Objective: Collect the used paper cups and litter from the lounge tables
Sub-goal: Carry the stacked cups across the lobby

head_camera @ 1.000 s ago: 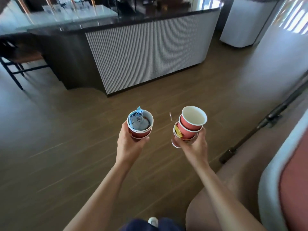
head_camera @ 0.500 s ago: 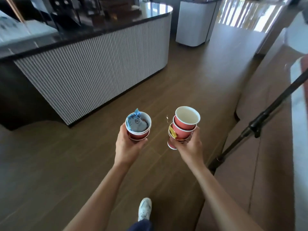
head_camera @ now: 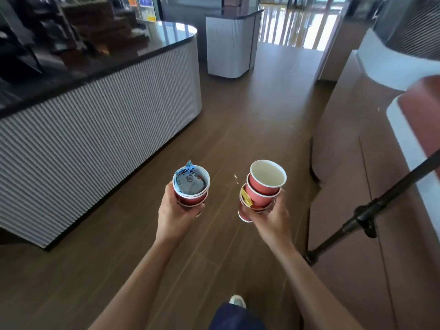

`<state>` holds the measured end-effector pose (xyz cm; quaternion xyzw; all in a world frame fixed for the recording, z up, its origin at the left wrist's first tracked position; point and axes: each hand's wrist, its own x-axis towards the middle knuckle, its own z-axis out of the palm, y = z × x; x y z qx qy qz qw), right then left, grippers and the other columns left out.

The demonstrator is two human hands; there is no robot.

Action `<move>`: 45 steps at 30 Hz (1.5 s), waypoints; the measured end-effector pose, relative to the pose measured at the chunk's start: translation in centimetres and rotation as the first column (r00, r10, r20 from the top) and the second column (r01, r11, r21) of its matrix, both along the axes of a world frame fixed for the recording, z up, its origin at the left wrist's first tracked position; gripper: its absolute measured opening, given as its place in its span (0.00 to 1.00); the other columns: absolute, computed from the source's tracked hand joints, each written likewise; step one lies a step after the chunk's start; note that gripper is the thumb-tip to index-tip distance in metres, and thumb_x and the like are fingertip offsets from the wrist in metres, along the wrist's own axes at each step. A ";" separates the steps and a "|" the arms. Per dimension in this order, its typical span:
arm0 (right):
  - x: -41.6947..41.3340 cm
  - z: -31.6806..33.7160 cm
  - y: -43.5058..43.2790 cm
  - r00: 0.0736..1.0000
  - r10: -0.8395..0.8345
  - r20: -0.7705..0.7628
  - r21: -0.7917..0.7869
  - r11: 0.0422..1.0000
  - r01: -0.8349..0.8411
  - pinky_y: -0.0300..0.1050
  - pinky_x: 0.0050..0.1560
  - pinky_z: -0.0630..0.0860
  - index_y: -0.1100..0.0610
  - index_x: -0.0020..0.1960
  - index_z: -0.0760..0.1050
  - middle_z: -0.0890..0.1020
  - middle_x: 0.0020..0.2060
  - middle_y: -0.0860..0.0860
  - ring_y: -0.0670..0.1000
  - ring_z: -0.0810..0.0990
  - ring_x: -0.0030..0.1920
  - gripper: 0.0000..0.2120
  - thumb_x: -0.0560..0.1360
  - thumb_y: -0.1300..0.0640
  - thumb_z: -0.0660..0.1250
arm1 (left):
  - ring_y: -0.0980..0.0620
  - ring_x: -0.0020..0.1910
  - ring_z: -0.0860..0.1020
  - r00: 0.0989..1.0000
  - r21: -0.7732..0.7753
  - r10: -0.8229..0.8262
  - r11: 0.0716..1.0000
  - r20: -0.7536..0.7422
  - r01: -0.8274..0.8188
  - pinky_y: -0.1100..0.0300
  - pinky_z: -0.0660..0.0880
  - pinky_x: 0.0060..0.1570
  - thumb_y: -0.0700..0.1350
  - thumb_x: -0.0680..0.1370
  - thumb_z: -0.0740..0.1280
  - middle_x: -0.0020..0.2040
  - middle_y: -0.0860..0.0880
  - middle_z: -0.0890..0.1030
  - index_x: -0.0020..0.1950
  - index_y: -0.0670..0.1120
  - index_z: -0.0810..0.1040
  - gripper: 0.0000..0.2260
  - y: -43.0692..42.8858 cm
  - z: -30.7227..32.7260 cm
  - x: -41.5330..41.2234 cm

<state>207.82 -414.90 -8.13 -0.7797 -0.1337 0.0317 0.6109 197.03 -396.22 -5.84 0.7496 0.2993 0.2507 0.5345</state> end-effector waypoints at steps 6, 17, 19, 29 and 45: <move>10.3 -0.3 2.0 0.999 -0.029 0.031 0.001 1.000 0.029 0.32 0.54 0.74 0.52 0.68 0.63 0.77 0.59 0.48 0.47 0.78 0.57 0.39 0.63 0.57 0.80 | 0.54 0.57 0.78 0.997 -0.008 -0.075 0.997 0.005 0.075 0.60 0.75 0.52 0.39 0.64 0.78 0.56 0.57 0.79 0.64 0.56 0.70 0.33 2.0 -0.7 11.5; 28.3 1.3 3.5 1.000 -0.022 0.019 -0.027 0.999 0.022 0.36 0.53 0.74 0.49 0.67 0.63 0.77 0.57 0.43 0.42 0.77 0.55 0.38 0.63 0.54 0.80 | 0.57 0.57 0.78 0.991 -0.029 -0.114 0.993 0.069 0.117 0.56 0.76 0.57 0.45 0.60 0.76 0.57 0.56 0.79 0.61 0.61 0.70 0.33 3.9 0.7 31.2; 30.9 1.4 3.7 0.999 -0.025 0.025 -0.026 0.999 0.026 0.34 0.52 0.74 0.49 0.67 0.63 0.77 0.58 0.44 0.43 0.77 0.56 0.38 0.63 0.55 0.80 | 0.58 0.57 0.78 0.989 -0.017 -0.130 0.991 0.076 0.131 0.59 0.75 0.56 0.44 0.61 0.76 0.57 0.57 0.79 0.61 0.61 0.70 0.32 4.1 1.1 34.1; 43.6 -0.1 4.7 0.996 -0.083 0.014 -0.016 0.996 0.084 0.37 0.56 0.73 0.49 0.66 0.63 0.76 0.60 0.45 0.43 0.77 0.59 0.38 0.63 0.55 0.79 | 0.58 0.56 0.78 0.975 -0.024 -0.217 0.976 0.040 0.218 0.54 0.76 0.57 0.43 0.61 0.77 0.57 0.56 0.80 0.62 0.57 0.71 0.32 5.2 -1.0 48.1; 70.1 0.5 9.6 0.988 -0.154 0.013 -0.057 0.986 0.154 0.24 0.48 0.72 0.53 0.67 0.64 0.76 0.59 0.45 0.44 0.77 0.56 0.38 0.63 0.59 0.80 | 0.62 0.54 0.78 0.938 0.006 -0.344 0.939 0.050 0.344 0.66 0.75 0.51 0.39 0.65 0.78 0.57 0.57 0.79 0.62 0.57 0.69 0.31 9.7 -0.4 78.3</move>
